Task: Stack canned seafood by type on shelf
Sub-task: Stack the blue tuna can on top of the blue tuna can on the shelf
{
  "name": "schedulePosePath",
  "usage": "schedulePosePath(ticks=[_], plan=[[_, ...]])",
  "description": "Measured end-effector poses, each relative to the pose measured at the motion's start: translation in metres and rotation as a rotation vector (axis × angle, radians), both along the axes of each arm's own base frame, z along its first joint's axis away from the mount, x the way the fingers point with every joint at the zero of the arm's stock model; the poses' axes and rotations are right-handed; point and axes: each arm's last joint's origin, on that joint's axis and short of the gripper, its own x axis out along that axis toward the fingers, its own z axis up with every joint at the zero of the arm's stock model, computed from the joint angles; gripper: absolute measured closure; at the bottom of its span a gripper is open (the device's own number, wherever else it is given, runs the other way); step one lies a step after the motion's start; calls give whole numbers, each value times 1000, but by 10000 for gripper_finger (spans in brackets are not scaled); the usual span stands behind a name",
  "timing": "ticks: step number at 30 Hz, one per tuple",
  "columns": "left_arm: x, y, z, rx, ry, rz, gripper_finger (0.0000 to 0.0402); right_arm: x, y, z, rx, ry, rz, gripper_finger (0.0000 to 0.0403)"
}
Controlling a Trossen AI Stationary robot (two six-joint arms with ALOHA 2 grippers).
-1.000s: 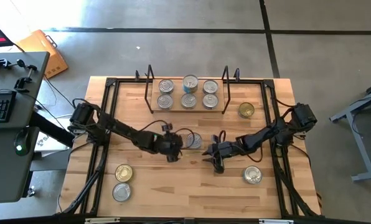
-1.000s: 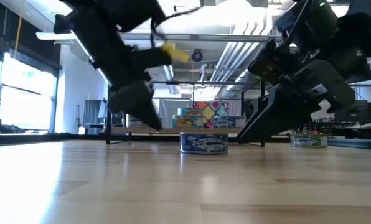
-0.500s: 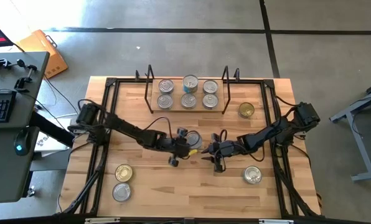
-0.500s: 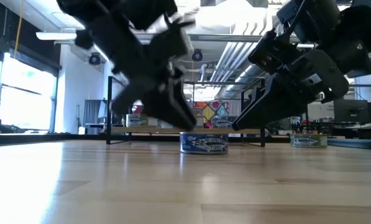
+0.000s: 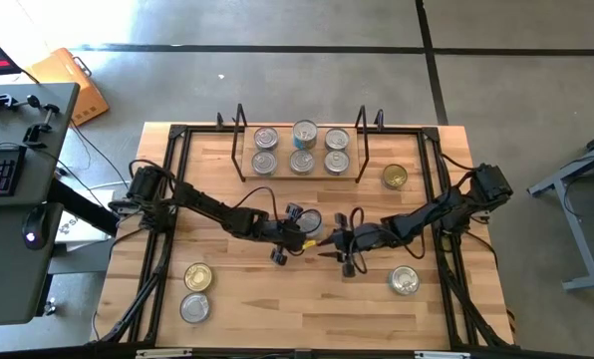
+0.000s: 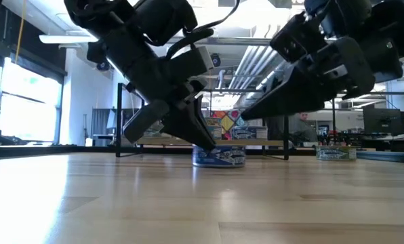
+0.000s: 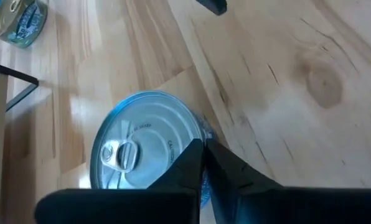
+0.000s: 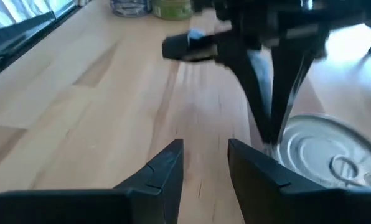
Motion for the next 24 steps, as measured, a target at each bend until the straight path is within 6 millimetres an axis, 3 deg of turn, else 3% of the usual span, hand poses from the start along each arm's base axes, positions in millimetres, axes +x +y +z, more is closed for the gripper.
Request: schedulePosePath(ticks=[6,12,17,24], plan=[[0,-4,3,-36,-24,12,400,2,-6,1,-118,-23,-32,271],[-1,-5,11,-92,-51,17,401,0,-7,-3,-293,8,44,207],[1,4,23,-186,-94,10,401,-1,-9,-4,-516,12,102,165],[6,23,26,-288,-117,14,401,-1,-10,-5,-707,23,142,157]])
